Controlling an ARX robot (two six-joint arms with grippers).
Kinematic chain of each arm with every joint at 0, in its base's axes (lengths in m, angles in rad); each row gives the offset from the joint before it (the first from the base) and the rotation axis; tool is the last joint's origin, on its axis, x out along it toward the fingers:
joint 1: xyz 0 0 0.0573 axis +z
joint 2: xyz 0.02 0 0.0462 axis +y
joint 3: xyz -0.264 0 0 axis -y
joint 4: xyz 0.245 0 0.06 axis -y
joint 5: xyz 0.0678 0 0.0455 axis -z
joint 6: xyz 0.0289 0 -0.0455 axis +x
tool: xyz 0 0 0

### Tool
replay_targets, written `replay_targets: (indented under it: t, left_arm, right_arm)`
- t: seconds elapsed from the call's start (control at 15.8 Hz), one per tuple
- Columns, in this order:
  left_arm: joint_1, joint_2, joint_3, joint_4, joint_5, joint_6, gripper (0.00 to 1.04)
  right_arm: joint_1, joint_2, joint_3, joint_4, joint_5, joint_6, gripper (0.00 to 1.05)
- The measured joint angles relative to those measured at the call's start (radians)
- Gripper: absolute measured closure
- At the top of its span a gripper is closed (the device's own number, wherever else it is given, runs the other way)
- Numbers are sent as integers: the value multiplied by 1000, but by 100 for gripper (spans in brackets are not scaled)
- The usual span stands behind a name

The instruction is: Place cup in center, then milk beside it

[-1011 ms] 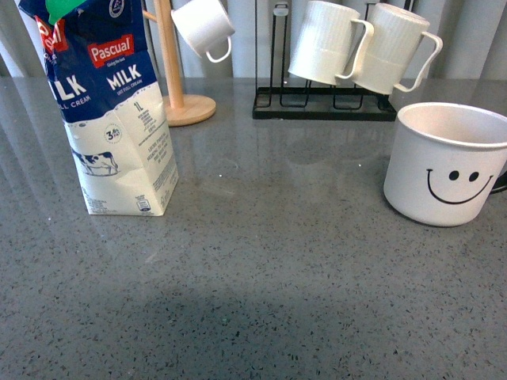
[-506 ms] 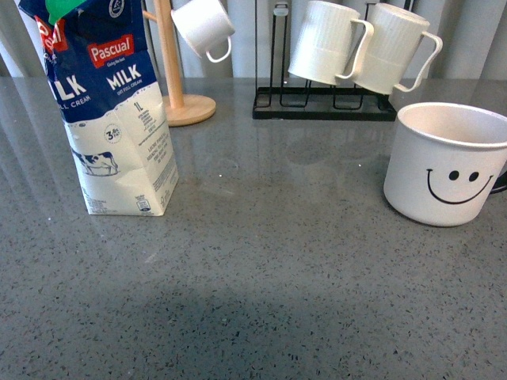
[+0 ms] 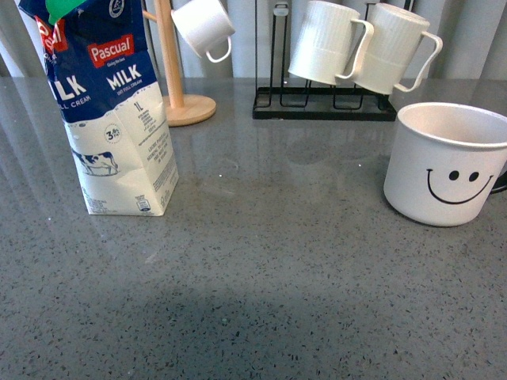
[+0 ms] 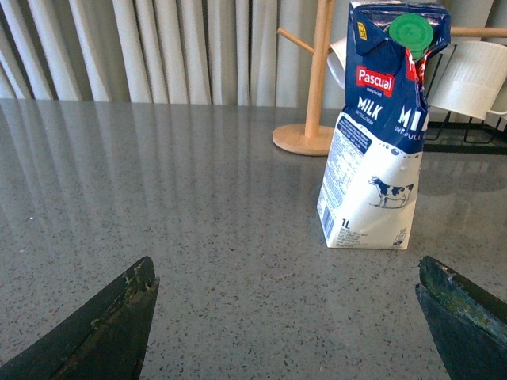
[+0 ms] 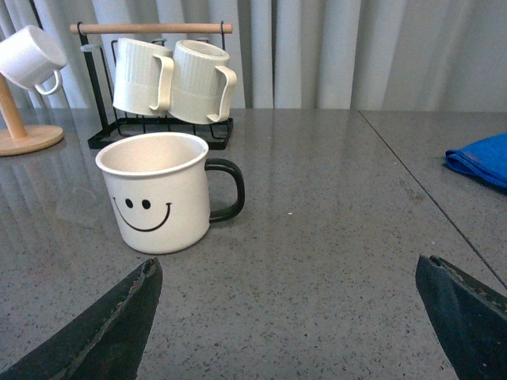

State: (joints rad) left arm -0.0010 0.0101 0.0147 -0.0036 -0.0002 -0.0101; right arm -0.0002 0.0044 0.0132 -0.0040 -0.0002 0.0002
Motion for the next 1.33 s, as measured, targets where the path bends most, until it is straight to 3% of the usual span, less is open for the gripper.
replay_targets:
  t: [0.13, 0.19, 0.32, 0.51, 0.63, 0.88, 1.14, 1.33]
  left_arm:
    - [0, 0, 0, 0, 0, 0, 7]
    - [0, 0, 0, 0, -1, 0, 7]
    - [0, 0, 0, 0, 0, 0, 7]
    - [0, 0, 0, 0, 0, 0, 7]
    - [0, 0, 0, 0, 0, 0, 7]
    - [0, 0, 0, 0, 0, 0, 7]
    - [0, 0, 0, 0, 0, 0, 7]
    - [0, 0, 0, 0, 0, 0, 7]
  right_arm:
    - [14, 10, 11, -55, 39, 29, 7]
    - [58, 78, 34, -85, 124, 89, 7]
    - [64, 186, 108, 5, 148, 127, 7]
    - [38, 430, 277, 220, 95, 101, 7]
    - [24, 691, 428, 273, 0, 58, 7]
    - [20, 1154, 825, 45, -194, -37, 7]
    - [20, 1469, 1133, -239, -248, -161, 7]
    - [22, 1579, 1251, -379, -297, -241, 7]
